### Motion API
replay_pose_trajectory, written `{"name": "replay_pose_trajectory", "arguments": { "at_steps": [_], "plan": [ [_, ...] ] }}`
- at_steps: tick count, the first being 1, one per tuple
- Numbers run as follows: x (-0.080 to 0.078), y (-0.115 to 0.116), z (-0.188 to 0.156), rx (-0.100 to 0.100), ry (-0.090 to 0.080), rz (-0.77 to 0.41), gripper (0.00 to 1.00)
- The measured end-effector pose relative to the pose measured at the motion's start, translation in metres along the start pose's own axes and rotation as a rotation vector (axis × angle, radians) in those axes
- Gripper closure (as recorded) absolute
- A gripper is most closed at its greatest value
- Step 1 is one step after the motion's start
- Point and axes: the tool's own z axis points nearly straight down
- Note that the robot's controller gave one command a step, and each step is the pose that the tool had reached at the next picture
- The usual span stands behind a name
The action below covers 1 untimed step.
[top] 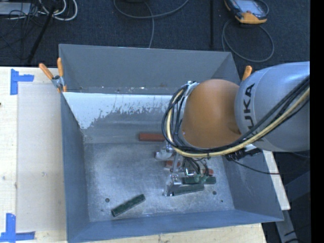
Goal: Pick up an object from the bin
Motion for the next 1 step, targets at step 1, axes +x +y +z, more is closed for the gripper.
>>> {"name": "replay_pose_trajectory", "arguments": {
  "at_steps": [1],
  "plan": [
    [-0.0018,-0.0003,-0.0036,-0.001,-0.007,0.002,0.00]
  ]
}}
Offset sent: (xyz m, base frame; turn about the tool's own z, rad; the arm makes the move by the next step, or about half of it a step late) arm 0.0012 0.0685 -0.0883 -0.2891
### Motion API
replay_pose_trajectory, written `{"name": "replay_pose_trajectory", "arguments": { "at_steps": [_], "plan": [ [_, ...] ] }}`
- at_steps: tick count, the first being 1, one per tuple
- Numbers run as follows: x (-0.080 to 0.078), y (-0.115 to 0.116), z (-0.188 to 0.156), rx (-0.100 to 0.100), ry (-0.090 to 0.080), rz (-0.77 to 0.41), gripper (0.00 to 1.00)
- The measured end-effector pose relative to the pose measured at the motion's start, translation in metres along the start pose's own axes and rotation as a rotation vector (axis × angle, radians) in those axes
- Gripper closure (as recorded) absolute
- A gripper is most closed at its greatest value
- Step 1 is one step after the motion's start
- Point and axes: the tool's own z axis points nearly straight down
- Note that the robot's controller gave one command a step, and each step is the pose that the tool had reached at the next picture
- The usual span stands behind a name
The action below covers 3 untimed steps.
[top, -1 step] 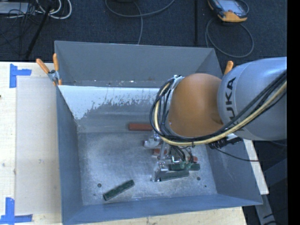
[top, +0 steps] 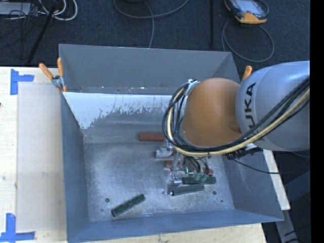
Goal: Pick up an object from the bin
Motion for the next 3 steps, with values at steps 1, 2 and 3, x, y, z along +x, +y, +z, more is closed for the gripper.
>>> {"name": "replay_pose_trajectory", "arguments": {
  "at_steps": [1,2,3],
  "plan": [
    [-0.001,0.010,0.013,0.002,-0.006,-0.047,0.00],
    [0.000,0.020,0.073,-0.001,-0.006,-0.178,0.00],
    [0.032,0.051,0.093,0.001,0.001,-0.117,1.00]
  ]
}}
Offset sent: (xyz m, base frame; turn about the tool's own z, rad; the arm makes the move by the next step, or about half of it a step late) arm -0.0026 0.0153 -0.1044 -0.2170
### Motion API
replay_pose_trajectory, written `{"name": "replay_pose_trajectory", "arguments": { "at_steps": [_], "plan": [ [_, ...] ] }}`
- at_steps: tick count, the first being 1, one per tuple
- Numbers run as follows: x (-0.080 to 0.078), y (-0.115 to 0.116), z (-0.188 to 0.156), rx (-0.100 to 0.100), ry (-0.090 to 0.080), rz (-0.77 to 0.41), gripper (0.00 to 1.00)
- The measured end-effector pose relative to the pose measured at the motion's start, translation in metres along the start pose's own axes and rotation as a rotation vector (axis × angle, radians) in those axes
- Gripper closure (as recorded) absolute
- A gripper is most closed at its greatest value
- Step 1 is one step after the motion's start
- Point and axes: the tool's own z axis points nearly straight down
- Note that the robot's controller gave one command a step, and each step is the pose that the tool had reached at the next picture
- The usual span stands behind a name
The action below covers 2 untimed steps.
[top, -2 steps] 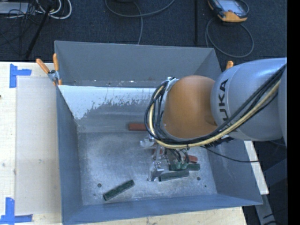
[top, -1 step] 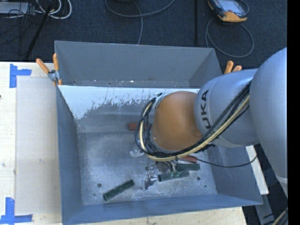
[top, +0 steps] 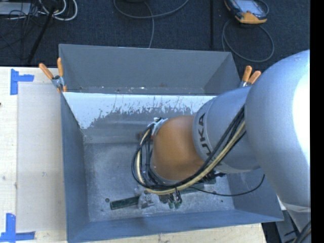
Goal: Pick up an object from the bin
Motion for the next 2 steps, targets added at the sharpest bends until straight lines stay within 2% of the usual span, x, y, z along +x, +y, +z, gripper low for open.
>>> {"name": "replay_pose_trajectory", "arguments": {
  "at_steps": [1,2],
  "plan": [
    [0.000,0.000,0.000,0.000,0.000,0.001,1.00],
    [0.008,-0.001,-0.126,0.000,-0.003,-0.040,1.00]
  ]
}}
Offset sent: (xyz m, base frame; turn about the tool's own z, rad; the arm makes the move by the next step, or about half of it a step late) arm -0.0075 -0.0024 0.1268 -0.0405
